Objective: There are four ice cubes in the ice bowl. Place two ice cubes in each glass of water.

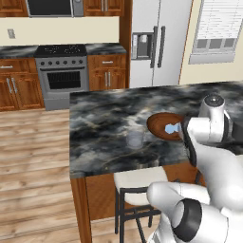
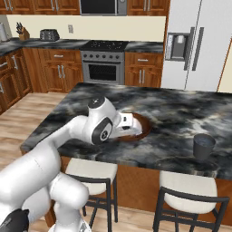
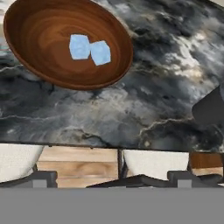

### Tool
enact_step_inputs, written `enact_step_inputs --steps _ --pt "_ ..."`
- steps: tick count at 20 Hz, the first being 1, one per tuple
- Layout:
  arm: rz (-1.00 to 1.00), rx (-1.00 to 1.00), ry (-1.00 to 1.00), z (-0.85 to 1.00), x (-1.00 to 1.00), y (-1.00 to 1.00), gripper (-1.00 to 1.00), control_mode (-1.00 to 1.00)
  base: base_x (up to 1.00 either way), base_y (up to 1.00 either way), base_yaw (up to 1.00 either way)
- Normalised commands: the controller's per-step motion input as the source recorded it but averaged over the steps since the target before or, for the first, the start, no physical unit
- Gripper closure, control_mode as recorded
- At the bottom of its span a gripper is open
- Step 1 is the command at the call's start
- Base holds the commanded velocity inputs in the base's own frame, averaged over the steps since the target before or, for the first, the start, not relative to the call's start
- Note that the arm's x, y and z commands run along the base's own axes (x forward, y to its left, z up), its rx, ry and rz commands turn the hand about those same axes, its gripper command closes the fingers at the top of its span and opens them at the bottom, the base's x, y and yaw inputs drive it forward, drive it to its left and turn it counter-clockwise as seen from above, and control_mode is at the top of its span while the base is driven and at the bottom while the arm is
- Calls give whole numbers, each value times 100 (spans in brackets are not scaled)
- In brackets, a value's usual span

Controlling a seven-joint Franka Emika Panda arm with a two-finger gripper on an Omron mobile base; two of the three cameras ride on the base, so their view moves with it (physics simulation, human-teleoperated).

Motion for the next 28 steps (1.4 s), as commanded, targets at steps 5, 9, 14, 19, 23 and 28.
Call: enact_step_inputs --steps 5,9,14,19,23,28 --pt "46 16 7 -16 32 -48 -100 -100 0 0 0" --pt "16 12 -1 0 58 10 -100 -100 0 0 0" --pt "0 -1 0 1 48 86 -100 -100 0 0 0" --pt "-8 -2 16 0 10 54 -100 -100 0 0 0" --pt "-6 0 7 -33 6 3 -100 -100 0 0 0" --pt "0 0 2 -32 12 0 -100 -100 0 0 0"
